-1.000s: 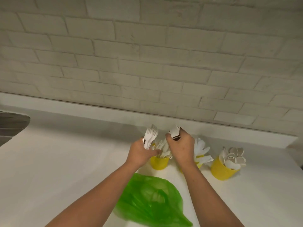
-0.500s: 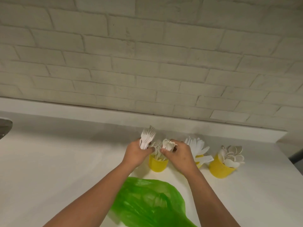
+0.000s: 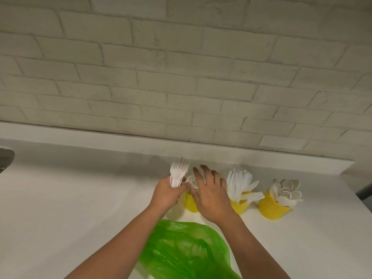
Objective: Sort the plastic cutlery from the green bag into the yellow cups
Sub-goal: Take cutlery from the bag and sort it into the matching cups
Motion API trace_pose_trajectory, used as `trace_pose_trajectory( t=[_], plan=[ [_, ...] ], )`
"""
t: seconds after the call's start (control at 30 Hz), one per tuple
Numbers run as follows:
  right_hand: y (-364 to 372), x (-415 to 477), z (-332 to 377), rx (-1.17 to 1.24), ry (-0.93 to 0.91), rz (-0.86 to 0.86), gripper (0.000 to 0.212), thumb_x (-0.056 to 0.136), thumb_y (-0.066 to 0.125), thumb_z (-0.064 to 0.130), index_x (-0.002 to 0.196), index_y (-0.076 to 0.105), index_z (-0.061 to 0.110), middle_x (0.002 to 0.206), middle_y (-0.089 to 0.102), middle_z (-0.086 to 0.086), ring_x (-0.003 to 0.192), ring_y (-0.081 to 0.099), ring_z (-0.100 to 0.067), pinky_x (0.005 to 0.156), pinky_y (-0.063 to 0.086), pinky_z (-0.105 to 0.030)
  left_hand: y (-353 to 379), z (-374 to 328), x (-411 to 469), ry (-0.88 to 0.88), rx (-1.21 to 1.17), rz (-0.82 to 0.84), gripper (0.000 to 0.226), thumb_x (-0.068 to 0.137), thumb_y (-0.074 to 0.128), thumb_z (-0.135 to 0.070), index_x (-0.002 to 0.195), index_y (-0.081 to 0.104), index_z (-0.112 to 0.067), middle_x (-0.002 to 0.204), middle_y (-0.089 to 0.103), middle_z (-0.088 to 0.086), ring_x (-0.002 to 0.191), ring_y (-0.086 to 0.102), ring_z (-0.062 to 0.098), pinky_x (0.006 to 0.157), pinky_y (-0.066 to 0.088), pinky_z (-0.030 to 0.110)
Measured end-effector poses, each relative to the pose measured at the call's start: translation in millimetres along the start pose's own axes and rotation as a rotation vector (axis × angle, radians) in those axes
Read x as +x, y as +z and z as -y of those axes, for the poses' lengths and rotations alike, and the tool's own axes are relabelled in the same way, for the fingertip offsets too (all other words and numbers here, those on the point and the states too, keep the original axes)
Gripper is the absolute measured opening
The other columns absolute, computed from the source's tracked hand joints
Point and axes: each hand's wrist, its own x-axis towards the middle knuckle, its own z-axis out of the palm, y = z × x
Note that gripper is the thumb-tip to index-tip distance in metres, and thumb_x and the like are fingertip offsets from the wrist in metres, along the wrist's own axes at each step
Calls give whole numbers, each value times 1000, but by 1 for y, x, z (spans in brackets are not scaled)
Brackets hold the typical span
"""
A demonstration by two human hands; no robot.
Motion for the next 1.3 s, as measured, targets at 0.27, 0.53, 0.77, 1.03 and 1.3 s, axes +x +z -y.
trace_pose_trajectory(
  t=[0.27, 0.53, 0.77, 1.03, 1.3],
  plan=[
    [1, 3, -1, 8, -5, 140, 66, 104, 18, 52, 162, 15, 20, 172, 2, -5, 158, -3, -30, 123, 11, -60, -1, -15, -15, 54, -157, 48, 9, 97, 67, -21, 102, 69, -13, 74, 61, 4, 49, 46, 18, 45, 37, 26],
    [-65, 11, 29, 940, 304, -20, 28, 94, 51, 42, 115, 69, 36, 121, 60, 8, 115, 59, -10, 103, 47, -39, -8, -34, -41, -66, -504, 331, 25, 84, 54, -12, 101, 67, 2, 65, 48, 12, 37, 34, 12, 35, 26, 17],
    [-89, 10, 37, 1310, 260, 399, 16, 104, 56, 27, 116, 66, 24, 71, 73, 8, 65, 64, -21, 77, 53, -40, -6, -43, -50, -217, -651, 725, 28, 73, 62, -27, 66, 59, 0, 42, 42, 2, 25, 34, 6, 27, 28, 16],
    [-72, 12, 40, 1103, 485, 231, 27, 106, 45, 35, 116, 61, 16, 84, 73, -6, 53, 63, -11, 54, 51, -29, 9, -50, -53, -192, -512, 399, 29, 96, 48, -19, 91, 67, 1, 66, 59, 19, 51, 56, 23, 45, 47, 27],
    [-52, 12, 27, 976, 522, 79, 57, 79, 34, 68, 104, 60, 23, 91, 71, -4, 81, 69, -25, 81, 58, -47, 28, -53, -61, -97, -386, 245, 28, 103, 50, -19, 112, 70, -1, 80, 67, 20, 67, 64, 28, 58, 57, 37]
  ],
)
